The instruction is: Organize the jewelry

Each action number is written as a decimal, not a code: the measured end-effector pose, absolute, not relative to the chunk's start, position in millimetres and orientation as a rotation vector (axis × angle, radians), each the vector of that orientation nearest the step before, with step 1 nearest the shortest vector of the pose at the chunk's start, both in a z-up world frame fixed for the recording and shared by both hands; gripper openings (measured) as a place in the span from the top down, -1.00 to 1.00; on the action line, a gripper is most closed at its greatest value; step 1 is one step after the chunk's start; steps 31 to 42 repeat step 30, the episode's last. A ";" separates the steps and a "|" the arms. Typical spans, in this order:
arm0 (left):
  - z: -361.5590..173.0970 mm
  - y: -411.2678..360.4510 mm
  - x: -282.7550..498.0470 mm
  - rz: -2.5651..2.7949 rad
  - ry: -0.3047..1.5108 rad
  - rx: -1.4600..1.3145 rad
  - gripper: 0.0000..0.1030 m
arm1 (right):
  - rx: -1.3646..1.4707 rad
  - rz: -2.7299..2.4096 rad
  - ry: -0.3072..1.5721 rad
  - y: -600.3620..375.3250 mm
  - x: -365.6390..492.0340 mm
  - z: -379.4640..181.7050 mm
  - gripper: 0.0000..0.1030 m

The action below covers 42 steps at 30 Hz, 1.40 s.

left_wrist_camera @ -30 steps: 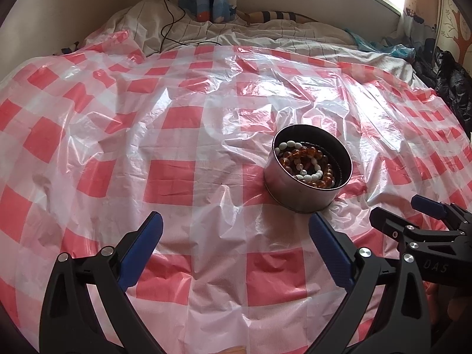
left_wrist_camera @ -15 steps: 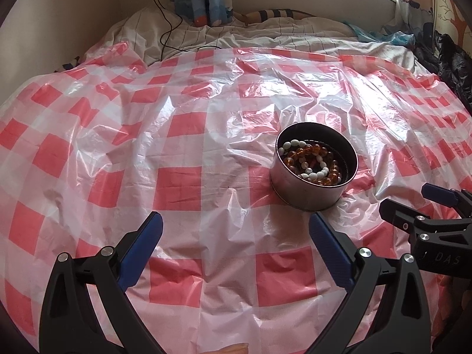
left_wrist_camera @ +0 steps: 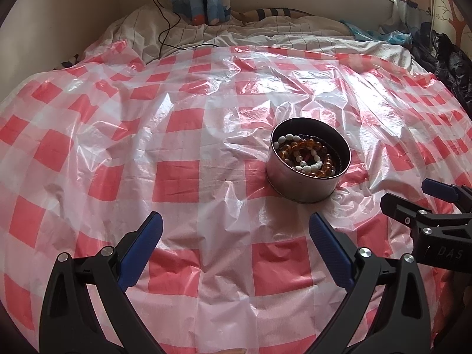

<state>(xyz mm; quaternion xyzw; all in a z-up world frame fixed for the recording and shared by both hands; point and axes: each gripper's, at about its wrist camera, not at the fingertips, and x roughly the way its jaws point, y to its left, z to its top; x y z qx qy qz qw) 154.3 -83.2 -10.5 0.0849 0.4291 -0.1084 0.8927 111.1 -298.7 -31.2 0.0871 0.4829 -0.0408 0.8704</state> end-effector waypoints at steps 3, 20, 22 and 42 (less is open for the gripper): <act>-10.0 -83.0 152.4 -0.226 0.889 0.176 -0.85 | 0.181 -0.085 1.011 -298.4 110.0 -30.3 -0.85; 5.8 -74.6 121.6 -0.316 0.857 0.096 -0.85 | 0.160 -0.087 1.007 -299.1 88.9 -24.3 -0.85; 9.4 -72.0 118.0 -0.287 0.829 0.114 -0.85 | 0.160 -0.088 1.007 -299.2 86.0 -24.7 -0.85; 13.6 -63.3 112.1 -0.214 0.781 0.203 -0.85 | 0.158 -0.090 1.013 -297.0 83.6 -27.6 -0.85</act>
